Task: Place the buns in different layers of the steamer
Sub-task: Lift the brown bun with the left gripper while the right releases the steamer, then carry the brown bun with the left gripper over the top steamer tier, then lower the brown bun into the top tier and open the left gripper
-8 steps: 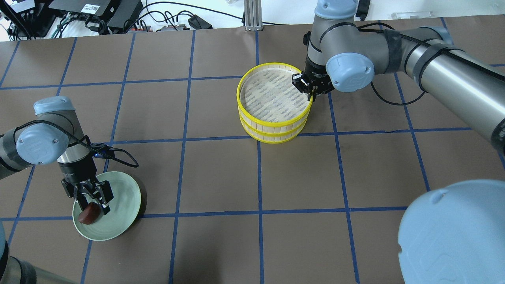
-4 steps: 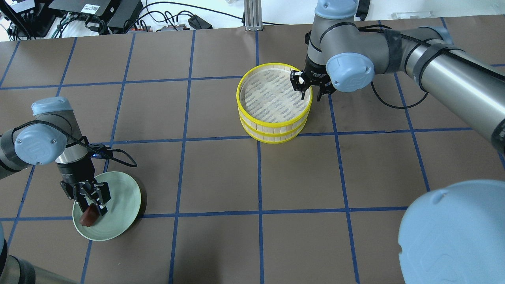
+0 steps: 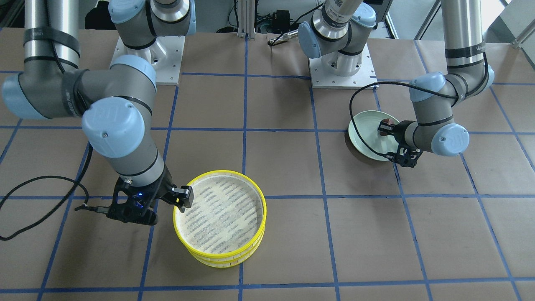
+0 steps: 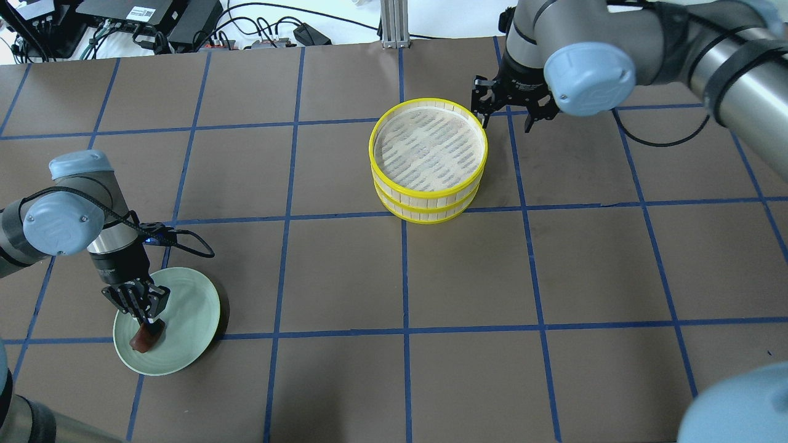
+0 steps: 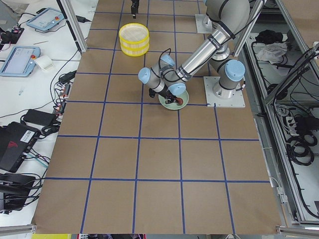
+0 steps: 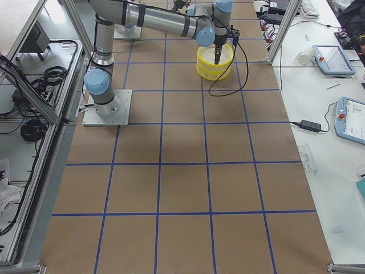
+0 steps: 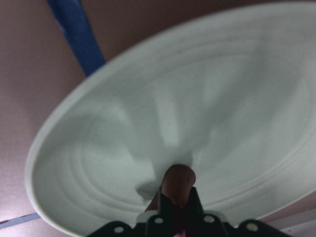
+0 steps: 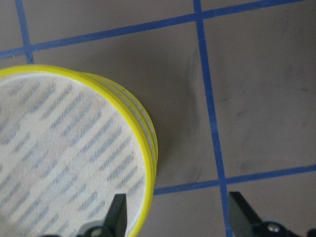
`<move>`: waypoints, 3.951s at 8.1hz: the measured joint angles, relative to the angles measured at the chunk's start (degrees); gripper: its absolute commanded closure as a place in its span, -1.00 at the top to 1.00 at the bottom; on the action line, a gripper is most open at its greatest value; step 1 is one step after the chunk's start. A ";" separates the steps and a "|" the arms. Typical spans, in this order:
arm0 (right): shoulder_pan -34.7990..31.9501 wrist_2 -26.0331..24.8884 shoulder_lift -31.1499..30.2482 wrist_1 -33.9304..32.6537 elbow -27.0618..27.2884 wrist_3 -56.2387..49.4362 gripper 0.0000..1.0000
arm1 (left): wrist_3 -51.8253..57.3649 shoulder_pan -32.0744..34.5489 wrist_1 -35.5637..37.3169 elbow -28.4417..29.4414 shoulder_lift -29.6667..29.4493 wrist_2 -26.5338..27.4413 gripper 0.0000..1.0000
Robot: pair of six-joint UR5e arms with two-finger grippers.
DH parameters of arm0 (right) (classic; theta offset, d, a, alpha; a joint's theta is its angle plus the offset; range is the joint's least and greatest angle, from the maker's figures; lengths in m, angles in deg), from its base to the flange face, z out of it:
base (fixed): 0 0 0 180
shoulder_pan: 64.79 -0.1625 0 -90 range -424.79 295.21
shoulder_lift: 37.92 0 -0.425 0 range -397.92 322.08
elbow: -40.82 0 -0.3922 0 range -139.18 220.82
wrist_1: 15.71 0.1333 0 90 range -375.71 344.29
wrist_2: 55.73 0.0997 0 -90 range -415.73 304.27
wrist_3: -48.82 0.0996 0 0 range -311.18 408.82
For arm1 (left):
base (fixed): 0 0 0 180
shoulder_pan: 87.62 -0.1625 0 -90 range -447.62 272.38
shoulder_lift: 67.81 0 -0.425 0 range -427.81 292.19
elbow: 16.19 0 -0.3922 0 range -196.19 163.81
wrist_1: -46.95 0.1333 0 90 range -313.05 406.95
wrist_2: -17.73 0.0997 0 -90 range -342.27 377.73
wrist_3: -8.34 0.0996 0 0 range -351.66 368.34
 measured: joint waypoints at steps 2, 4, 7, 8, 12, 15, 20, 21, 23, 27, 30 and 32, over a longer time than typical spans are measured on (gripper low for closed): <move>1.85 -0.35 -8.19 11.58 -0.86 -2.33 0.54 | -0.63 0.04 -0.37 2.12 0.28 -3.77 -1.00; 2.39 -1.78 -14.40 19.04 -1.51 -3.74 0.59 | -3.81 0.50 -1.40 6.18 1.05 -7.24 -1.00; 2.45 -2.74 -16.23 21.27 -1.32 -4.31 0.65 | -15.10 3.01 -6.58 14.64 3.88 -16.04 -1.00; 2.45 -2.82 -16.22 21.27 -1.17 -4.37 0.65 | -19.16 4.83 -7.02 16.46 5.17 -18.43 -1.00; 2.46 -2.91 -16.04 21.15 -0.90 -4.41 0.66 | -40.49 16.64 -2.99 25.51 7.57 -27.13 -1.00; 2.46 -2.91 -16.00 20.90 -0.81 -4.63 0.66 | -50.93 22.34 7.91 27.25 6.70 -36.24 -1.00; 2.46 -2.97 -15.89 20.61 -0.78 -6.88 0.66 | -60.81 29.01 22.93 27.25 0.06 -45.12 -1.00; 2.46 -2.98 -15.86 20.59 -0.78 -7.27 0.66 | -63.73 30.71 24.87 27.24 -1.76 -45.78 -1.00; 2.49 -2.99 -15.83 20.55 -0.78 -7.53 0.66 | -68.18 33.19 26.16 27.18 -4.47 -46.62 -1.00; 2.59 -2.99 -15.82 20.57 -0.78 -7.57 0.66 | -71.63 36.26 26.55 27.16 -7.37 -47.94 0.46; 2.63 -2.99 -15.82 20.55 -0.78 -7.57 0.66 | -73.09 36.95 26.67 27.54 -8.39 -48.70 0.98; 2.63 -2.99 -15.82 20.58 -0.78 -7.57 0.67 | -73.32 36.96 26.68 27.95 -8.41 -48.81 0.99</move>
